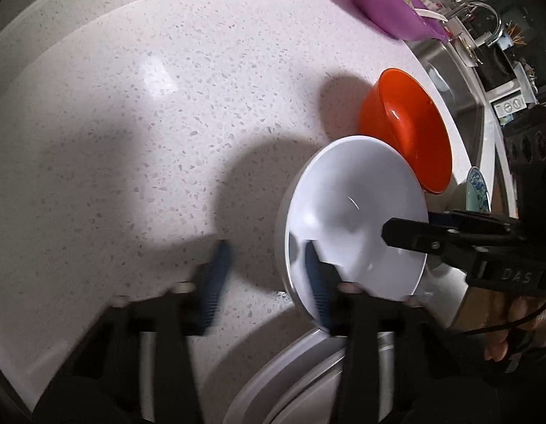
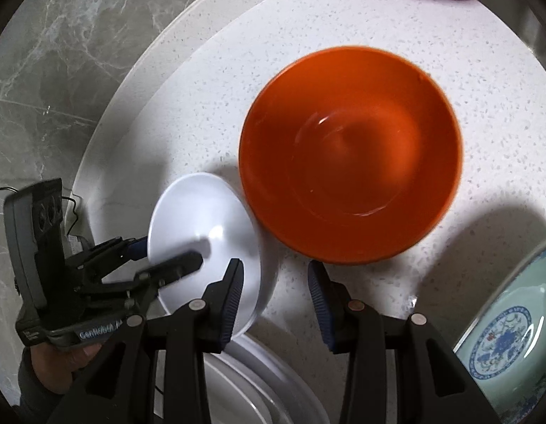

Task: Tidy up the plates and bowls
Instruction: 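Move both grippers to the small white bowl beside the orange bowl, then close both grippers on the small white bowl's rim, then lift the small white bowl with both grippers and lower it into the patterned bowl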

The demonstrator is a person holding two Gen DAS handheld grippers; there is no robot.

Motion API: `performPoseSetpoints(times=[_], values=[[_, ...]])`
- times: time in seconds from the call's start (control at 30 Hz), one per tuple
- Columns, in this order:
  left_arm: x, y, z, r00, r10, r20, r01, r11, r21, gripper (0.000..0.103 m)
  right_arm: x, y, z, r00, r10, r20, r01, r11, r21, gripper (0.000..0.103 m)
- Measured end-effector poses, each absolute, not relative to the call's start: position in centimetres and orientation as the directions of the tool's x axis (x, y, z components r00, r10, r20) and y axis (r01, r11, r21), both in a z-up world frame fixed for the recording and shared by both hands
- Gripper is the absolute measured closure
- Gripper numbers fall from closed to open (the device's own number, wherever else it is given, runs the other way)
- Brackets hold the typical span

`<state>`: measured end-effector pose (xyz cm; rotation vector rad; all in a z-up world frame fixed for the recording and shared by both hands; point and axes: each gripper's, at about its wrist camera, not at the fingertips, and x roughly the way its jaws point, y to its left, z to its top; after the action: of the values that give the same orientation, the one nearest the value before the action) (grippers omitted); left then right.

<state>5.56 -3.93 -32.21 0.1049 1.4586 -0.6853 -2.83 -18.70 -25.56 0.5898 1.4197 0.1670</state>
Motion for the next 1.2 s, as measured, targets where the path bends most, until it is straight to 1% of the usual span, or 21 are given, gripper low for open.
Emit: performPoseSetpoints(times=[0.07,0.13,0.17,0.4,0.57,0.8,0.97,1.2], values=[[5.6,-4.0,-32.2,-0.041,-0.371,-0.928,0.491,0.801,-0.342,0.079,-2.8,-18.7,-26.0,0.161,0.460,-0.873,0.233,0.842,0.486,0.077],[5.5,-4.3,-32.3,-0.047,-0.374,-0.926,0.503,0.792,-0.346,0.087,-2.8,-18.6,-26.0,0.167,0.465,-0.869,0.227,0.840,0.493,0.082],[5.3,-4.6,-32.3,-0.046,-0.371,-0.927,0.509,0.790,-0.342,0.089,-2.7,-18.4,-26.0,0.173,0.465,-0.868,0.220,0.841,0.494,0.086],[4.9,-4.6,-31.4,-0.023,-0.361,-0.932,0.495,0.806,-0.324,0.092,-2.8,-18.2,-25.6,0.183,0.453,-0.873,0.191,0.854,0.483,0.088],[4.4,-4.0,-29.4,-0.019,-0.367,-0.930,0.480,0.813,-0.331,0.092,-2.8,-18.3,-24.8,0.191,0.461,-0.867,0.176,0.852,0.492,0.089],[2.3,-4.2,-25.8,0.008,-0.384,-0.923,0.464,0.819,-0.337,0.092,-3.8,-19.0,-21.9,0.208,0.470,-0.858,0.140,0.854,0.501,0.089],[-0.3,-6.3,-23.2,0.029,-0.406,-0.914,0.456,0.819,-0.349,0.092,-5.5,-20.6,-19.2,0.220,0.475,-0.852,0.112,0.855,0.506,0.088],[-4.0,-9.9,-20.9,0.052,-0.417,-0.908,0.439,0.826,-0.354,0.092,-7.4,-23.8,-16.8,0.231,0.481,-0.846,0.082,0.857,0.509,0.088]])
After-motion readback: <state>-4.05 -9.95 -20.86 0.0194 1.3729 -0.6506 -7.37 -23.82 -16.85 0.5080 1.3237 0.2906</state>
